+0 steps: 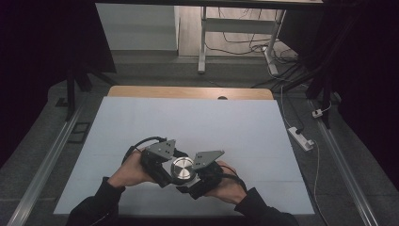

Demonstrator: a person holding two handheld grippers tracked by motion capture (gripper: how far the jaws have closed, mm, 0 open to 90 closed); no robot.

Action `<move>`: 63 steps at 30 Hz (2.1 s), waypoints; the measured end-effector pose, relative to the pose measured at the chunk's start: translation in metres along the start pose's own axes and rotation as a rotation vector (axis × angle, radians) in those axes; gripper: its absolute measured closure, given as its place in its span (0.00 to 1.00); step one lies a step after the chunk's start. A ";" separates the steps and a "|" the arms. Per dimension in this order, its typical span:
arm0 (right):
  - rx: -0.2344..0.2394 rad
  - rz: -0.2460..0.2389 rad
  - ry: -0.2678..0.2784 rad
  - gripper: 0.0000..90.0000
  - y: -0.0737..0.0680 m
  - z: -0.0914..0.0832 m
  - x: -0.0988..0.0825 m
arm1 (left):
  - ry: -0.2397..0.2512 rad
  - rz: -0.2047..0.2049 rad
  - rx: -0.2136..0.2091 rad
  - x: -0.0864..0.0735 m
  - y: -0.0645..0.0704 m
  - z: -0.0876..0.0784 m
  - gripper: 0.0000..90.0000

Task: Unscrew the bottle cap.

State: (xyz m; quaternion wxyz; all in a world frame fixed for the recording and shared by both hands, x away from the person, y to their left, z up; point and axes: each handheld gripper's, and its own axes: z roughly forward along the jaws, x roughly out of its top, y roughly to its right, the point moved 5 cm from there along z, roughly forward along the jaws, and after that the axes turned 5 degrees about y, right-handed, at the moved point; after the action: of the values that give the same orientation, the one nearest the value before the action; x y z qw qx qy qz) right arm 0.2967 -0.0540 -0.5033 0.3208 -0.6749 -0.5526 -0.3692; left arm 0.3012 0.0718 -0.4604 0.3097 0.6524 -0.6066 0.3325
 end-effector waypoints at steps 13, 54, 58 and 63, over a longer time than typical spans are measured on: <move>-0.211 0.125 -0.015 0.16 0.023 -0.001 -0.004 | -0.008 -0.281 0.310 0.010 -0.009 0.020 0.21; -0.182 0.067 -0.051 0.16 0.017 0.003 -0.008 | -0.031 -0.222 0.258 0.008 -0.005 0.017 0.23; -0.219 0.107 -0.050 0.16 0.020 0.003 -0.009 | -0.027 -0.283 0.326 0.010 -0.005 0.021 0.23; -0.221 0.112 -0.044 0.16 0.021 0.002 -0.009 | -0.005 -0.275 0.253 0.011 -0.006 0.020 0.15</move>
State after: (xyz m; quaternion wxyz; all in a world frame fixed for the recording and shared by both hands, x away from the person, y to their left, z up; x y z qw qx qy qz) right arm 0.3162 -0.0603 -0.5122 0.2524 -0.7438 -0.4767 -0.3947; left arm 0.3090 0.0492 -0.4631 0.2660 0.7637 -0.4659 0.3591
